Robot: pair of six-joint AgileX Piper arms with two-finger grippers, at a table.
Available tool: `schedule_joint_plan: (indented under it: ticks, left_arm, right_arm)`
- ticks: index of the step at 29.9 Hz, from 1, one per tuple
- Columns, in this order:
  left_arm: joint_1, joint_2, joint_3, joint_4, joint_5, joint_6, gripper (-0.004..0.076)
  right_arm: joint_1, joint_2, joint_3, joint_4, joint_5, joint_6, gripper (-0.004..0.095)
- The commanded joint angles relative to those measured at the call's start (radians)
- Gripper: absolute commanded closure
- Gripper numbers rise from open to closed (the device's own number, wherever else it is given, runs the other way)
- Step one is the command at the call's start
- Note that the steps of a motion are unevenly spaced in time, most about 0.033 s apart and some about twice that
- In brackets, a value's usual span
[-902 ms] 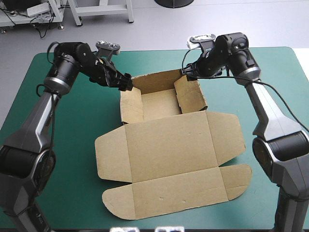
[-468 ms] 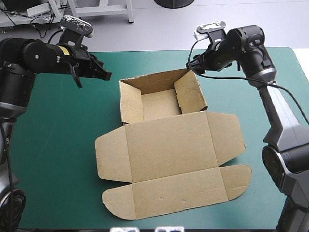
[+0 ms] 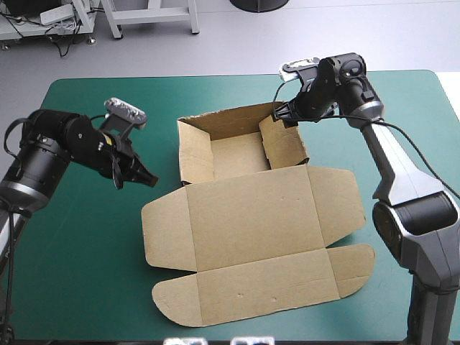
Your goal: Fold the box
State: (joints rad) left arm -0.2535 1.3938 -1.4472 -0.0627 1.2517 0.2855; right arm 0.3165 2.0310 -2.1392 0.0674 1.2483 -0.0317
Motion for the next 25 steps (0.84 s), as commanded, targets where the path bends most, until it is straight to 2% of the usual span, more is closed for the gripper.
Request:
schedule_joint_plan:
  ticks: [1, 8, 15, 18, 20, 23, 25]
  left_arm:
    - [-0.005, -0.087, 0.11, 0.009, 0.027, -0.005, 0.0727]
    - [-0.005, -0.174, 0.229, 0.005, -0.015, -0.027, 0.0727]
    - [-0.005, -0.198, 0.229, 0.005, -0.023, -0.027, 0.0727]
    - [-0.005, -0.198, 0.229, 0.005, -0.005, -0.027, 0.0727]
    - [-0.005, -0.198, 0.229, 0.005, 0.018, -0.027, 0.0727]
    - [-0.005, -0.2, 0.229, 0.005, 0.042, -0.014, 0.0727]
    - [-0.005, -0.2, 0.229, 0.005, 0.037, -0.014, 0.0727]
  right_arm:
    - [-0.007, -0.014, -0.022, 0.017, 0.009, -0.007, 0.0303]
    - [-0.007, 0.068, -0.022, 0.065, 0.009, -0.025, 0.031]
    - [-0.007, 0.128, -0.022, 0.072, 0.009, -0.027, 0.0403]
    - [-0.007, 0.149, -0.022, 0.069, 0.009, -0.045, 0.0508]
    - [-0.007, 0.158, -0.022, 0.068, 0.009, -0.074, 0.0648]
    - [-0.009, 0.158, -0.022, 0.061, 0.009, -0.104, 0.0916]
    - [-0.022, 0.156, -0.03, 0.053, 0.009, -0.106, 0.0926]
